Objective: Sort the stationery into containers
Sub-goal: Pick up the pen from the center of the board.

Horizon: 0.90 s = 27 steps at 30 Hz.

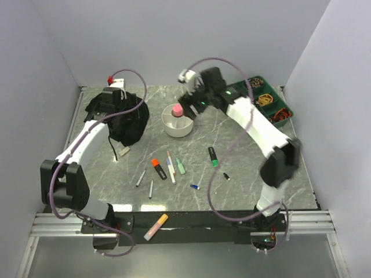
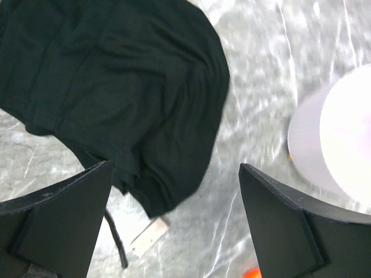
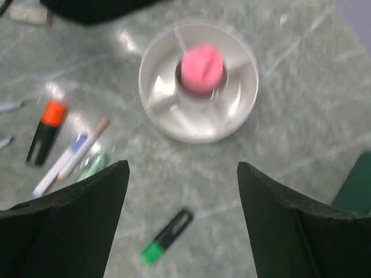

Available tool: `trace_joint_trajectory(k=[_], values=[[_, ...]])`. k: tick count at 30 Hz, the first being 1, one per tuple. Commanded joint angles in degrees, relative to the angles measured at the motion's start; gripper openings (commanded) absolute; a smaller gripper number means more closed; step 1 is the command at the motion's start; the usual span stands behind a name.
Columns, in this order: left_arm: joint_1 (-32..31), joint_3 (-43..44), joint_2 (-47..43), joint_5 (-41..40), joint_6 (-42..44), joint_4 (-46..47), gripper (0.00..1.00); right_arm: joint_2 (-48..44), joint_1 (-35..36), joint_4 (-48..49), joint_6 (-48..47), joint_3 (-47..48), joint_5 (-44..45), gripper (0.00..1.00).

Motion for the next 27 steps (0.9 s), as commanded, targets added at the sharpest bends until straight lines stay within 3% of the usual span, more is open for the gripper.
trace_joint_trajectory(k=[1,2,3,5,8,10,11,12,14,15,17,21,27], values=[[-0.1,-4.7,-5.9,8.4,5.6,0.2,0.94,-15.2,-2.0,5.6,3.8,-17.8,-0.8,0.83],[-0.2,-5.9,-7.8,13.9,8.3,0.4,0.93,-17.3,-2.1,6.8,3.3,-25.1,-0.7,0.83],[-0.3,-7.0,-8.9,22.6,16.5,0.3,0.93,-19.2,-2.3,8.8,3.4,-28.2,-0.9,0.83],[-0.7,-10.3,-12.4,31.7,30.2,-1.8,0.93,-22.7,-2.9,9.9,5.1,-33.6,-1.6,0.84],[-2.5,-9.5,-11.0,29.4,33.2,-7.3,0.93,-25.2,-3.5,11.9,10.9,-37.3,-0.5,0.84],[-2.6,-2.0,-3.4,24.2,23.5,-17.3,0.83,-27.1,-3.5,13.9,15.2,-38.8,1.8,0.84],[-2.7,1.4,0.0,22.1,14.5,-22.3,0.8,-27.3,-3.7,14.1,16.9,-39.1,4.7,0.85],[-2.7,7.8,3.6,21.1,8.9,-26.9,0.78,-27.2,-4.0,13.9,18.2,-39.1,5.3,0.86],[-3.0,11.3,12.3,23.0,-0.8,-37.1,0.78,-27.2,-4.8,13.8,20.7,-39.4,5.6,0.86],[-4.3,8.7,12.5,23.9,-2.5,-35.2,0.78,-27.0,-5.0,13.9,20.7,-39.5,5.4,0.86],[-6.9,5.5,9.7,18.0,-6.8,-30.8,0.79,-26.7,-5.9,14.0,22.6,-39.5,4.4,0.86],[-10.2,1.0,11.7,18.6,-12.3,-31.0,0.79,-26.0,-7.8,12.3,22.8,-38.6,3.4,0.86],[-10.4,-0.2,16.0,16.8,-15.9,-31.9,0.77,-26.6,-10.2,11.5,22.8,-39.7,1.7,0.86]])
